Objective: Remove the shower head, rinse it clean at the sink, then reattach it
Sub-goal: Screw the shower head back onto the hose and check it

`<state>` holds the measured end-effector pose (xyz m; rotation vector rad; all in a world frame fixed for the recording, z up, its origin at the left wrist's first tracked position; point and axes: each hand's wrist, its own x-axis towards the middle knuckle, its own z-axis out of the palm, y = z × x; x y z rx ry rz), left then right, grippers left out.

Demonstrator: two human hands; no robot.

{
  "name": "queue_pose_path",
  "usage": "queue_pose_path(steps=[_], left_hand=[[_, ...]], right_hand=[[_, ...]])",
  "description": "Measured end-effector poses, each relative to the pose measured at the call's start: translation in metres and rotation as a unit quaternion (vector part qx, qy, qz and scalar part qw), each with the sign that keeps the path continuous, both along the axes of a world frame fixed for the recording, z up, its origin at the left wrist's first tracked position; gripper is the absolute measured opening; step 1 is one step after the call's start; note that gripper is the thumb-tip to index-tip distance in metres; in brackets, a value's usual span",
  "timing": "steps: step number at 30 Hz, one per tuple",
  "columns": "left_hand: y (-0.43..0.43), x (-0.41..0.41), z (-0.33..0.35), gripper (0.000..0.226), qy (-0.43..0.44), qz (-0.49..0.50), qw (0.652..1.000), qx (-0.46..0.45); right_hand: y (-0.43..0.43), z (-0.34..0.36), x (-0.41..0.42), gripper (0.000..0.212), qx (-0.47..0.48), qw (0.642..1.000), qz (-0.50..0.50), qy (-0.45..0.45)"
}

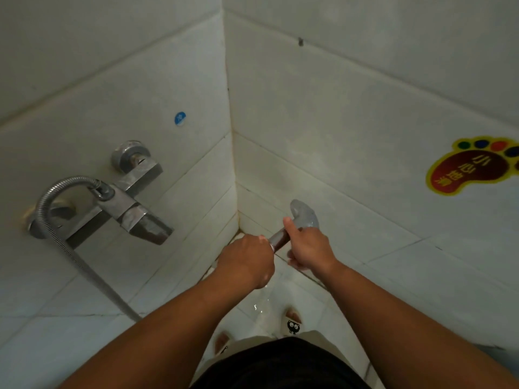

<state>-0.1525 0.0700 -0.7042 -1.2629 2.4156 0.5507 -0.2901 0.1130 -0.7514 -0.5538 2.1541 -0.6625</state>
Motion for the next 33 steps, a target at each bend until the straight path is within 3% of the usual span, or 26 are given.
queue_pose_path(steps=[2, 4, 6, 7, 10, 13, 16, 18, 20, 23, 25, 29, 33], left_hand=[[-0.010, 0.001, 0.005, 0.034, -0.026, -0.036, 0.999, 0.001], [-0.020, -0.002, 0.008, 0.037, -0.046, -0.064, 0.997, 0.006], [-0.025, -0.011, 0.012, 0.036, -0.072, -0.097, 0.993, 0.017], [-0.027, -0.016, 0.015, 0.033, -0.081, -0.107, 0.991, 0.023], [-0.031, -0.022, 0.026, 0.028, -0.097, -0.121, 0.988, 0.020], [-0.033, -0.018, 0.032, 0.028, -0.121, -0.147, 0.981, -0.020], [-0.032, -0.014, 0.034, 0.031, -0.118, -0.189, 0.974, -0.044], [-0.032, -0.010, 0.033, 0.031, -0.101, -0.195, 0.975, -0.021], [-0.037, -0.006, 0.033, 0.027, -0.071, -0.170, 0.983, 0.009], [-0.042, -0.003, 0.033, 0.029, -0.032, -0.144, 0.988, 0.045], [-0.041, -0.004, 0.036, 0.028, -0.016, -0.132, 0.990, 0.050], [-0.035, 0.000, 0.032, 0.026, -0.013, -0.090, 0.995, 0.031], [-0.028, 0.005, 0.025, 0.026, -0.006, -0.108, 0.994, -0.031]], right_hand=[[0.013, -0.003, -0.014, 0.043, -0.016, 0.968, 0.136, 0.208], [0.022, -0.008, -0.016, 0.048, -0.151, 0.924, 0.255, 0.243], [0.018, -0.017, -0.006, 0.055, -0.217, 0.865, 0.373, 0.256], [0.013, -0.027, 0.000, 0.047, -0.238, 0.852, 0.388, 0.259], [-0.007, -0.030, 0.006, 0.021, -0.271, 0.866, 0.341, 0.245], [-0.016, -0.010, 0.001, 0.014, -0.245, 0.862, 0.364, 0.255], [-0.033, 0.023, -0.014, 0.023, -0.091, 0.865, 0.480, 0.116], [-0.040, 0.036, -0.021, 0.029, -0.006, 0.840, 0.538, 0.071], [-0.039, 0.034, -0.022, 0.026, -0.028, 0.831, 0.542, 0.125], [-0.020, 0.007, -0.009, 0.017, -0.204, 0.800, 0.458, 0.331], [-0.011, -0.008, -0.003, 0.020, -0.263, 0.786, 0.388, 0.404], [-0.022, -0.006, -0.011, 0.020, -0.262, 0.784, 0.424, 0.370], [-0.040, 0.034, -0.022, 0.028, -0.033, 0.801, 0.573, 0.171]])
